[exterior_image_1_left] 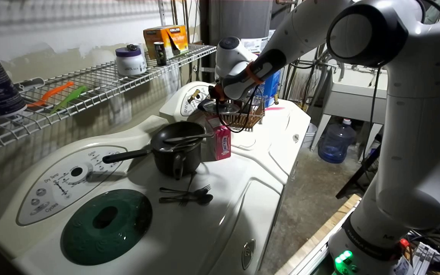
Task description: Put the glass lid on top of the pan.
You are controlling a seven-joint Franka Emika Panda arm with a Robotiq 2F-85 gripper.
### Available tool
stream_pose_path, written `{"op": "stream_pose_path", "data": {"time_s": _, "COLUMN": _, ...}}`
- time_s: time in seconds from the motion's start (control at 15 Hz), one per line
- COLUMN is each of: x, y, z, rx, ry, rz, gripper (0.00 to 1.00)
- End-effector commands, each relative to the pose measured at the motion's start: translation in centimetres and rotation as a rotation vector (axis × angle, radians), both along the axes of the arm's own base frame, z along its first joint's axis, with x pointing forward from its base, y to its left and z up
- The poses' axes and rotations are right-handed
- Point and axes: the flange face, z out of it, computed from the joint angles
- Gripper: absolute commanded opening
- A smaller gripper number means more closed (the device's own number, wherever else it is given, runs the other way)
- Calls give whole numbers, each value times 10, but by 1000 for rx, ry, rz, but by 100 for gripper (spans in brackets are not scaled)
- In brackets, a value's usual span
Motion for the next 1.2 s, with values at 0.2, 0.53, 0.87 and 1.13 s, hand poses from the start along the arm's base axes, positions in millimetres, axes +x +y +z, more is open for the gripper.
{"op": "stream_pose_path", "data": {"time_s": 0.2, "x": -14, "y": 27, "z": 53, "rx": -55, "ry": -93, "rz": 62, "gripper": 34}}
{"op": "stream_pose_path", "data": {"time_s": 0.53, "x": -43, "y": 59, "z": 96, "rx": -73, "ry": -160, "rz": 197, "gripper": 34}}
{"op": "stream_pose_path", "data": {"time_s": 0.87, "x": -85, "y": 98, "z": 116, "rx": -61, "ry": -188, "rz": 409, "gripper": 34}}
{"op": "stream_pose_path", "data": {"time_s": 1.13, "x": -118, "y": 134, "z": 109, "rx": -39, "ry": -210, "rz": 610, "gripper": 34}}
